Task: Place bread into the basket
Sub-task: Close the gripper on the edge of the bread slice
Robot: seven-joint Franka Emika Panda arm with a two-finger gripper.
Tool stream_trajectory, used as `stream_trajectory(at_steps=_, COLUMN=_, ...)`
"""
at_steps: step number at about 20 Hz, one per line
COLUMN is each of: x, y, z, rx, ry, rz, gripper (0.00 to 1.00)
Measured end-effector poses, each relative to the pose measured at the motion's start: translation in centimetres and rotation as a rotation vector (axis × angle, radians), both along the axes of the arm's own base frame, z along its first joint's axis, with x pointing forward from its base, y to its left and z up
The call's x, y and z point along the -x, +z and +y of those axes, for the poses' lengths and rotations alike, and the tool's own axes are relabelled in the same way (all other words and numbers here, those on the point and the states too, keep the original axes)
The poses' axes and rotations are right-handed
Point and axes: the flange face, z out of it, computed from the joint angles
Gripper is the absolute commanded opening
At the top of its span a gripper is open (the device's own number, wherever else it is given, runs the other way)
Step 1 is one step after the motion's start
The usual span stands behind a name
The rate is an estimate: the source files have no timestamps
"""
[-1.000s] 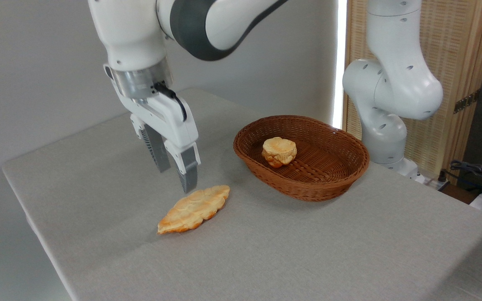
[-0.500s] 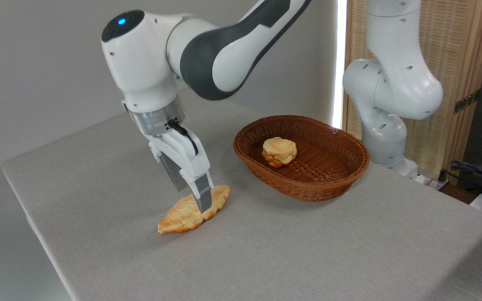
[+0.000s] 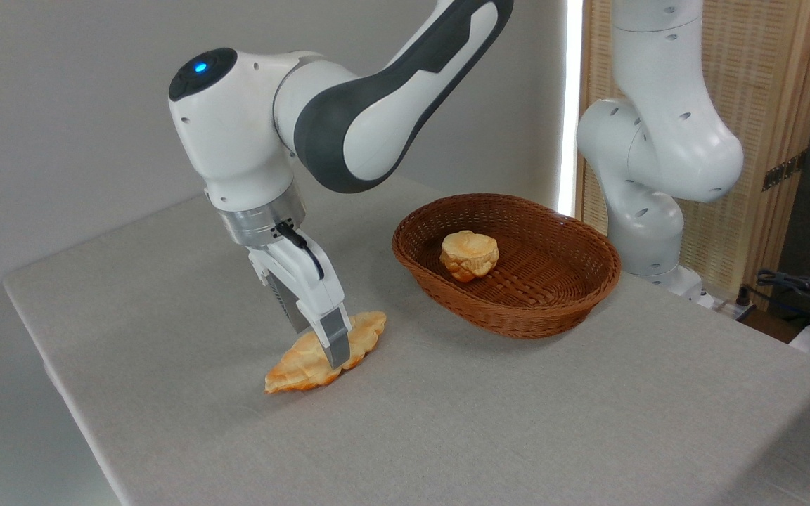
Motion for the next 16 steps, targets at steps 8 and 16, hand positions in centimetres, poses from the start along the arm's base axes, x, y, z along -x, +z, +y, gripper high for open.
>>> stream_trajectory(at_steps=8, x=-0.2, y=-0.8, z=-0.1, rx=-0.001, ry=0.000, rz=0.007, gripper=0.61)
stream_trajectory(at_steps=16, x=0.0, y=-1.3, z=0.0, rx=-0.002, ry=-0.001, rz=0.018, gripper=0.48)
